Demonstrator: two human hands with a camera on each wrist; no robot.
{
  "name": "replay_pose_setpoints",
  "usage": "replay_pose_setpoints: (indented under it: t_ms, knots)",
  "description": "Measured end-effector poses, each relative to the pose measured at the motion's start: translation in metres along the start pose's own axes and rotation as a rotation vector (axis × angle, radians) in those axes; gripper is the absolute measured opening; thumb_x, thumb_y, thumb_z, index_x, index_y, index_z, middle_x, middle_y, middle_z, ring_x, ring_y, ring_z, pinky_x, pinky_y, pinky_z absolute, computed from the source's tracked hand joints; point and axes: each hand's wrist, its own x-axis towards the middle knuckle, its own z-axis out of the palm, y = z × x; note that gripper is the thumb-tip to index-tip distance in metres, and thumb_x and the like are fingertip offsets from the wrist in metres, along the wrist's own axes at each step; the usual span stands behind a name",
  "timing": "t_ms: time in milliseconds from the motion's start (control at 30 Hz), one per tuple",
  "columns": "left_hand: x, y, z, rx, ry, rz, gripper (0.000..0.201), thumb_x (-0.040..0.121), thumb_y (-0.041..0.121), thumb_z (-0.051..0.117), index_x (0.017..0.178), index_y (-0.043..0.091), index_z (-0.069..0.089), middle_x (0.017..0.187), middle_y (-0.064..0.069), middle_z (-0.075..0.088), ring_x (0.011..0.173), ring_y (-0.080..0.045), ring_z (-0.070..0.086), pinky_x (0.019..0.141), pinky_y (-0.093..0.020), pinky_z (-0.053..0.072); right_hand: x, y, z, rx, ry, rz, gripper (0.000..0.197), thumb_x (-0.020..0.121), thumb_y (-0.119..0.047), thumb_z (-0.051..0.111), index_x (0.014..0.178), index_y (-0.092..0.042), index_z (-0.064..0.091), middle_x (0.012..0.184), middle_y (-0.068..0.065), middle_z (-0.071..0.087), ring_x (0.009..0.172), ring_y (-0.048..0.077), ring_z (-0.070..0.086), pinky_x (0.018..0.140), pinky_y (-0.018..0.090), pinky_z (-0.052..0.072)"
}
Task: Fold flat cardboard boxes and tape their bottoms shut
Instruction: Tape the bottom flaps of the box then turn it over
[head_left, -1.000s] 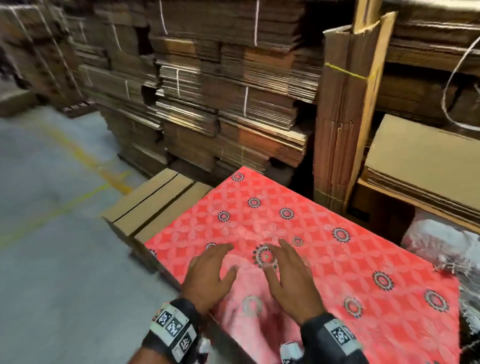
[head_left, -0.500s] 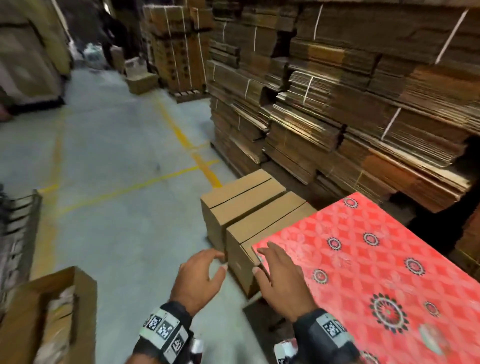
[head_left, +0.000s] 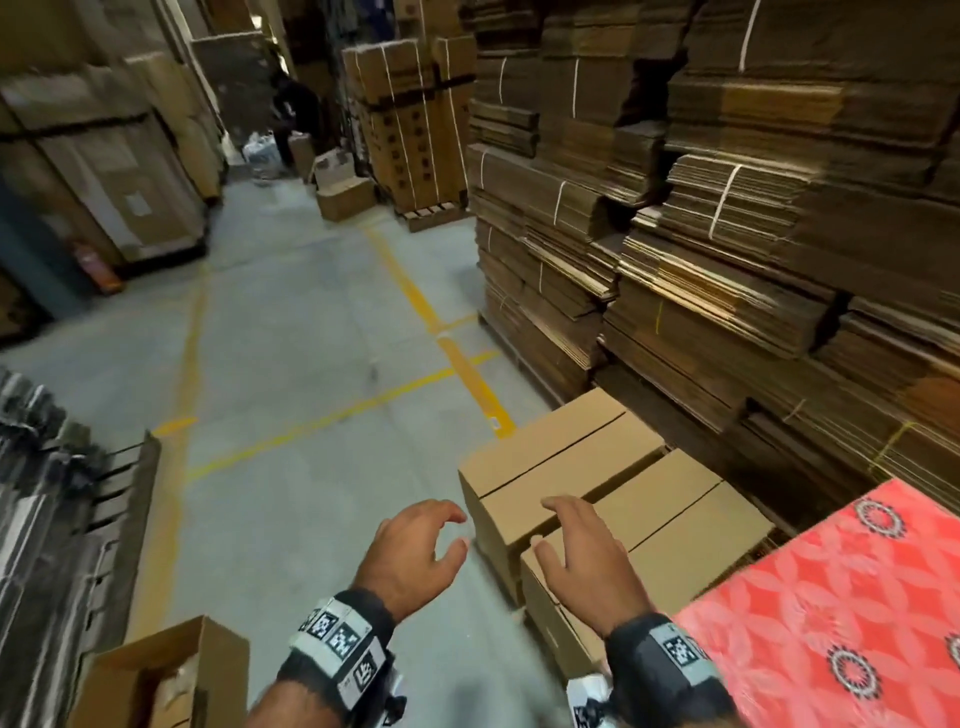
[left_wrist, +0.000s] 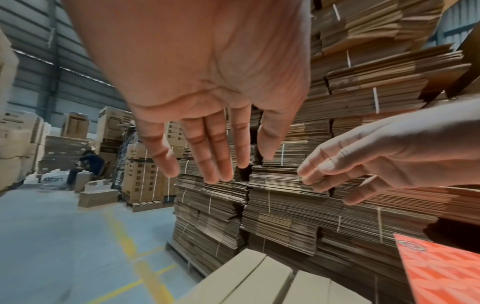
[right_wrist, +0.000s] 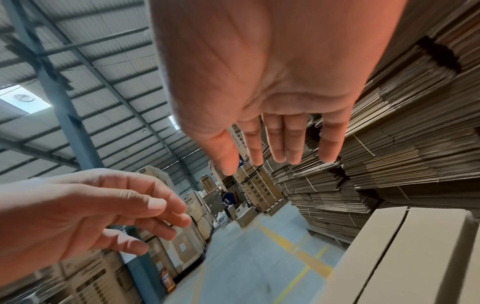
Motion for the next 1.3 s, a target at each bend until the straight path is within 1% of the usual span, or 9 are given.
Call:
replay_pose_setpoints:
  t_ms: [333, 567, 767, 833, 900, 933, 1067, 1167, 1300]
  knots:
    - [0.202, -0.067, 0.013, 0.065, -0.267, 0.001, 0.036, 0.092, 0.043, 0.058, 0.123, 0.026, 0.063, 0.125, 0.007, 0.066, 0.114, -0.015, 0.062, 0.097, -0.037, 0.05, 0.156, 0.054, 0.004, 0.105, -0.029, 0.255, 0.058, 0.1, -0.039, 0.055, 0.152, -0.024, 0.035, 0.155, 0.001, 0.042, 0.135, 0.02, 0.048, 0.112, 0.034, 0.04]
    - [0.342, -0.157, 0.101, 0.266, -0.584, 0.069, 0.05, 0.096, 0.043, 0.057, 0.143, 0.028, 0.046, 0.147, 0.004, 0.049, 0.134, -0.019, 0.047, 0.109, -0.042, 0.04, 0.261, 0.102, 0.101, 0.439, -0.095, 0.782, 0.058, 0.098, -0.037, 0.061, 0.146, -0.014, 0.039, 0.138, 0.012, 0.059, 0.121, 0.031, 0.059, 0.099, 0.038, 0.049]
    - [0.419, -0.219, 0.177, 0.372, -0.864, 0.119, 0.066, 0.098, 0.05, 0.054, 0.154, 0.026, 0.03, 0.159, 0.003, 0.031, 0.141, -0.024, 0.039, 0.11, -0.045, 0.036, 0.318, 0.134, 0.202, 0.684, -0.096, 1.078, 0.06, 0.091, -0.04, 0.063, 0.144, -0.023, 0.039, 0.132, 0.004, 0.062, 0.114, 0.03, 0.063, 0.088, 0.033, 0.051]
    - [0.436, -0.234, 0.198, 0.355, -0.894, 0.096, 0.07, 0.097, 0.053, 0.054, 0.155, 0.026, 0.026, 0.161, 0.002, 0.03, 0.141, -0.024, 0.04, 0.109, -0.045, 0.036, 0.333, 0.135, 0.212, 0.732, -0.081, 1.129, 0.052, 0.098, -0.041, 0.063, 0.14, -0.016, 0.043, 0.132, 0.006, 0.057, 0.118, 0.025, 0.057, 0.091, 0.028, 0.044]
    - [0.449, -0.248, 0.218, 0.355, -0.93, 0.045, 0.08, 0.095, 0.058, 0.057, 0.158, 0.023, 0.021, 0.164, 0.002, 0.027, 0.143, -0.027, 0.04, 0.111, -0.046, 0.035, 0.343, 0.141, 0.226, 0.78, -0.041, 1.169, 0.022, 0.101, -0.033, 0.062, 0.098, -0.013, 0.052, 0.106, 0.01, 0.057, 0.096, 0.023, 0.056, 0.086, 0.037, 0.048]
    - [0.455, -0.251, 0.226, 0.316, -0.948, -0.001, 0.085, 0.093, 0.059, 0.059, 0.159, 0.02, 0.02, 0.164, 0.0, 0.029, 0.143, -0.027, 0.041, 0.112, -0.044, 0.036, 0.347, 0.145, 0.235, 0.819, -0.005, 1.21, 0.026, 0.101, -0.026, 0.063, 0.084, -0.014, 0.046, 0.094, 0.009, 0.055, 0.083, 0.02, 0.053, 0.082, 0.04, 0.048]
    - [0.462, -0.256, 0.248, -0.04, -0.995, -0.324, 0.092, 0.086, 0.034, 0.078, 0.155, 0.004, 0.026, 0.152, -0.012, 0.042, 0.13, -0.025, 0.048, 0.098, -0.028, 0.038, 0.346, 0.151, 0.262, 1.047, 0.157, 1.342, 0.033, 0.089, -0.009, 0.077, 0.099, -0.008, 0.046, 0.107, 0.014, 0.066, 0.081, 0.013, 0.061, 0.058, 0.016, 0.049]
    - [0.47, -0.253, 0.244, -0.272, -0.894, -0.473, 0.133, 0.047, 0.062, 0.081, 0.157, 0.009, 0.029, 0.145, -0.013, 0.045, 0.127, -0.031, 0.054, 0.109, -0.043, 0.045, 0.341, 0.153, 0.267, 1.043, 0.261, 1.388, 0.055, 0.073, -0.032, 0.091, 0.11, -0.005, 0.06, 0.115, 0.017, 0.067, 0.096, 0.027, 0.067, 0.068, 0.023, 0.057]
    - [0.478, -0.225, 0.219, -0.475, -0.778, -0.449, 0.08, 0.058, 0.047, 0.083, 0.131, 0.023, 0.06, 0.107, 0.002, 0.056, 0.098, -0.028, 0.063, 0.079, -0.039, 0.051, 0.335, 0.16, 0.265, 1.036, 0.555, 1.34, 0.087, 0.046, -0.069, 0.092, 0.119, -0.031, 0.062, 0.113, 0.007, 0.069, 0.095, 0.026, 0.071, 0.081, 0.045, 0.063]
